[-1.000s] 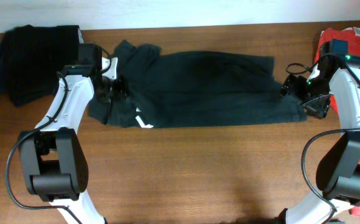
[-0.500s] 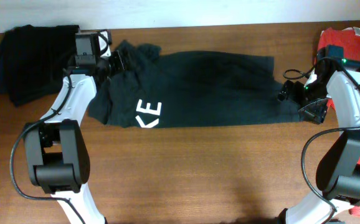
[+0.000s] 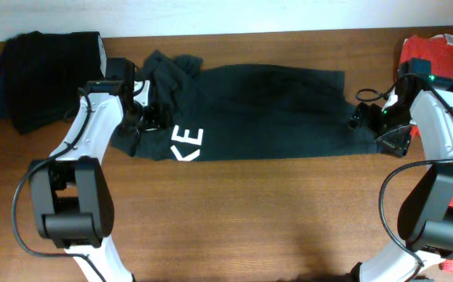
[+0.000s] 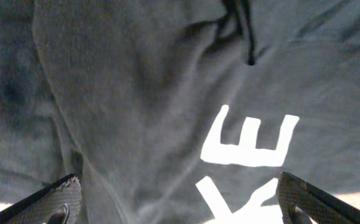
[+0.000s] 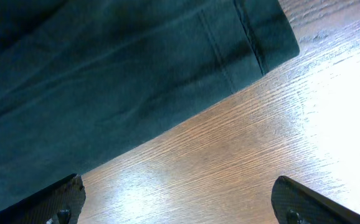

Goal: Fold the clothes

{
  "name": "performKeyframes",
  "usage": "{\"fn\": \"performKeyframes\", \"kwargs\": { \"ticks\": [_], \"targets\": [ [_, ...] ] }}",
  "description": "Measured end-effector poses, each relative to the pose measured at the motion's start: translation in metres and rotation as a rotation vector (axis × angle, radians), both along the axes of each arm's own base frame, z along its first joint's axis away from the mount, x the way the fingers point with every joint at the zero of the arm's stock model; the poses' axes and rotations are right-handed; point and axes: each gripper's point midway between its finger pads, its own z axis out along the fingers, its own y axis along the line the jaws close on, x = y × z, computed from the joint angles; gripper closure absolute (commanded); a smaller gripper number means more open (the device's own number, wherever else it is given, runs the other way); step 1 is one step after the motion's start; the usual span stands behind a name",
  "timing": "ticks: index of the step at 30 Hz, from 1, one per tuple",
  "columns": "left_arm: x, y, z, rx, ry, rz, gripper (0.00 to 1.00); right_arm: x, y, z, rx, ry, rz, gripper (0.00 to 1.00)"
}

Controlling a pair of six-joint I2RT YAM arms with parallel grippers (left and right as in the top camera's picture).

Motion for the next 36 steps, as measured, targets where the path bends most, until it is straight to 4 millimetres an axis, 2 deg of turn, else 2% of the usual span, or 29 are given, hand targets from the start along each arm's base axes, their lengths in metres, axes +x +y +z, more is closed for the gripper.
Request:
{"fn": "performKeyframes", "kwargs": {
  "ticks": [3, 5, 6, 8, 9, 10, 11, 14, 17, 22, 27, 31, 35, 36],
  "targets": [
    [0.003, 0.005, -0.020, 0.037, 0.019, -0.015, 0.01, -0.004, 0.001, -0.004, 0.004, 0.015, 0.000, 0.01],
    [0.001, 0.007, -0.030, 0.046, 0.040, -0.020, 0.10, -0.005, 0.001, -0.005, 0.005, 0.017, 0.000, 0.01],
    [0.000, 0.007, -0.034, 0.049, 0.048, -0.026, 0.22, -0.005, 0.001, -0.006, 0.004, 0.016, 0.000, 0.01],
    [-0.002, 0.008, -0.042, 0.058, 0.069, -0.030, 0.55, -0.005, 0.002, -0.007, 0.005, 0.019, 0.000, 0.01],
    [-0.003, 0.008, -0.043, 0.057, 0.074, -0.027, 0.66, -0.005, 0.002, -0.007, 0.005, 0.019, 0.000, 0.01],
    [-0.004, 0.009, -0.044, 0.060, 0.078, -0.031, 0.86, -0.005, 0.001, -0.007, 0.005, 0.017, 0.000, 0.01],
    [-0.005, 0.009, -0.044, 0.061, 0.082, -0.031, 0.99, -0.005, 0.001, -0.007, 0.004, 0.016, 0.000, 0.01],
    [-0.012, 0.010, -0.045, 0.065, 0.110, -0.035, 0.99, -0.005, 0.001, -0.007, 0.004, 0.016, 0.000, 0.01],
    [-0.035, 0.010, -0.044, 0.066, 0.210, -0.037, 0.99, -0.006, -0.002, -0.007, -0.016, 0.021, -0.001, 0.01],
    [-0.061, 0.015, -0.019, 0.087, 0.338, -0.029, 0.99, -0.008, -0.011, -0.008, -0.070, 0.036, -0.002, 0.01],
    [-0.093, 0.039, 0.013, 0.215, 0.412, 0.008, 0.99, -0.003, -0.017, -0.008, -0.102, 0.018, -0.005, 0.01],
    [-0.103, 0.063, 0.021, 0.238, 0.448, 0.070, 0.99, -0.004, -0.017, -0.008, -0.102, 0.022, -0.005, 0.01],
    [-0.116, 0.091, 0.023, 0.237, 0.499, 0.145, 0.70, -0.004, -0.014, -0.008, -0.081, 0.020, -0.003, 0.01],
    [-0.119, 0.095, 0.024, 0.237, 0.514, 0.165, 0.52, -0.003, -0.011, -0.008, -0.064, 0.014, -0.003, 0.01]
  ]
}}
